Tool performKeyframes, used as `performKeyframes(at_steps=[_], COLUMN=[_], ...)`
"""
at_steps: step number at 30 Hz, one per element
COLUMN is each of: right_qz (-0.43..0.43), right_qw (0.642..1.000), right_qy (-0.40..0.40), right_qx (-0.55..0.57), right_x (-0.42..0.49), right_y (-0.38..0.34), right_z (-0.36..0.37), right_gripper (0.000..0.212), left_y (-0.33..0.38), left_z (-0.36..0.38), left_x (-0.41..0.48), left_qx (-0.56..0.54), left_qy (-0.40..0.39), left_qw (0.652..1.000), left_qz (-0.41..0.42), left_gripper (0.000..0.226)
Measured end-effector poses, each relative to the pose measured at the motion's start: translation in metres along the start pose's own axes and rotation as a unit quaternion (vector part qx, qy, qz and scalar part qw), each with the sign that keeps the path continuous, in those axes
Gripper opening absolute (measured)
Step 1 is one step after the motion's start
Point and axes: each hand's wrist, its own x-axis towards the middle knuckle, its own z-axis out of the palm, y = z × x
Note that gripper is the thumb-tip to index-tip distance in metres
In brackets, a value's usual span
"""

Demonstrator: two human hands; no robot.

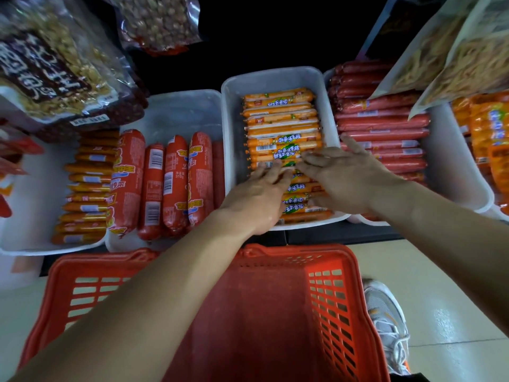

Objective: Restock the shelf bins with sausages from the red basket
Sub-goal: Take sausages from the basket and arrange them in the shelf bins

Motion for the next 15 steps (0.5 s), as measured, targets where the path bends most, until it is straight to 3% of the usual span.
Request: performKeyframes(at_steps=[2, 4, 7, 11, 15], right_qz=[-0.004, 0.022, 0.052, 0.063, 0.069], right_qw=[0.998, 0.994, 0.996, 0.997, 0.996], right_qy=[0.064, 0.109, 0.078, 0.040, 0.031], right_qx=[0.000, 0.020, -0.001, -0.025, -0.040], right_x=[0.004, 0.010, 0.023, 0.034, 0.035], right_y=[0.000, 0.003, 0.009, 0.009, 0.010], right_z=[-0.002, -0.001, 0.002, -0.003, 0.000], right_gripper=[0.069, 0.074, 0.075, 0.075, 0.075], left_y=[-0.004, -0.005, 0.002, 0.010, 0.006], left_z=[-0.001, -0.006, -0.009, -0.004, -0.008], left_x=[0.001, 0.001, 0.007, 0.019, 0.030], left_qx=[-0.023, -0.090, -0.196, -0.231, -0.227], left_qy=[0.008, 0.068, 0.182, 0.235, 0.169], left_qw=[1.000, 0.994, 0.963, 0.939, 0.952], left_qz=[0.010, 0.014, -0.041, -0.098, -0.118], left_gripper=[0.067, 0.060, 0.060, 0.070, 0.078])
